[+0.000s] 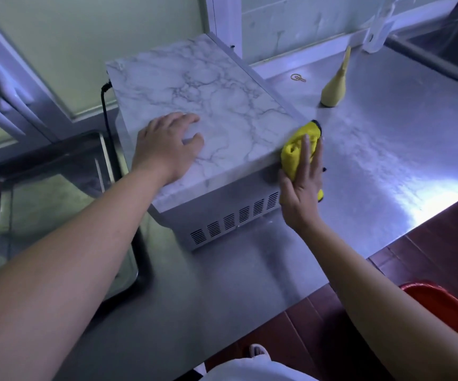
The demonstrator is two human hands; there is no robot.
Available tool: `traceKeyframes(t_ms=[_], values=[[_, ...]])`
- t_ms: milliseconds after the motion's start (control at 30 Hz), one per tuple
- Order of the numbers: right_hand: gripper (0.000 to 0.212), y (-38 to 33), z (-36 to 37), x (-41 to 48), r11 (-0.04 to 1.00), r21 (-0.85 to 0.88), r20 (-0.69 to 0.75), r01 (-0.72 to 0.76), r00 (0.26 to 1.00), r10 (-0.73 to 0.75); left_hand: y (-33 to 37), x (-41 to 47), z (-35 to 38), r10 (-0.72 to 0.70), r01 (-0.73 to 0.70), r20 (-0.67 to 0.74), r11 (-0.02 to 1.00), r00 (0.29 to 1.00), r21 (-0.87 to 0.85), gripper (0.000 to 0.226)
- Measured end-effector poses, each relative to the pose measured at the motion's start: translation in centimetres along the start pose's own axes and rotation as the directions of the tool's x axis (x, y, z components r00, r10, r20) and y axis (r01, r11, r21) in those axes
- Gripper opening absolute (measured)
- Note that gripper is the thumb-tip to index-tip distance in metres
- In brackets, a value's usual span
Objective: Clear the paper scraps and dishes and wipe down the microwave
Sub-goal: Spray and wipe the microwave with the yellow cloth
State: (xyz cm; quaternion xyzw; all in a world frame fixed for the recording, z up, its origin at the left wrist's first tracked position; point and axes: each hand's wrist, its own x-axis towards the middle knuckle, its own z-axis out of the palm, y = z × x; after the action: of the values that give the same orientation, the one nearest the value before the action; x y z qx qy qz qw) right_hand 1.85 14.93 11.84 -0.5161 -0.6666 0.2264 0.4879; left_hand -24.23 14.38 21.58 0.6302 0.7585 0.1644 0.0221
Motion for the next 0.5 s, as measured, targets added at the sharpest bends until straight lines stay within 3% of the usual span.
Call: traceKeyframes(t_ms=[167,300,400,500], values=[[0.076,1.1,5.4,0.0,0.994,0.069,-0.181,-0.087,0.979,0.099,0.3,0.0,0.2,0.003,-0.003,-0.029,1.0,1.0,0.008,0.054],[0.074,1.5,7.8,-1.5,0.916,0.27,-0.215,-0.297,0.909,0.358,0.3,-0.1,0.3,0.008,-0.008,-0.046,1.0,0.999,0.017,0.05],[0.07,0.0,9.6,-3.0,0.736,0.472,-0.132,-0.485,0.787,0.602,0.4,0.0,0.2,0.003,-0.002,-0.039,1.0,0.999,0.021,0.05],[0.068,-2.0,11.3,-5.5,0.432,0.559,0.127,-0.708,0.588,0.799,0.4,-0.1,0.1,-0.003,0.004,-0.036,1.0,0.999,0.025,0.05]])
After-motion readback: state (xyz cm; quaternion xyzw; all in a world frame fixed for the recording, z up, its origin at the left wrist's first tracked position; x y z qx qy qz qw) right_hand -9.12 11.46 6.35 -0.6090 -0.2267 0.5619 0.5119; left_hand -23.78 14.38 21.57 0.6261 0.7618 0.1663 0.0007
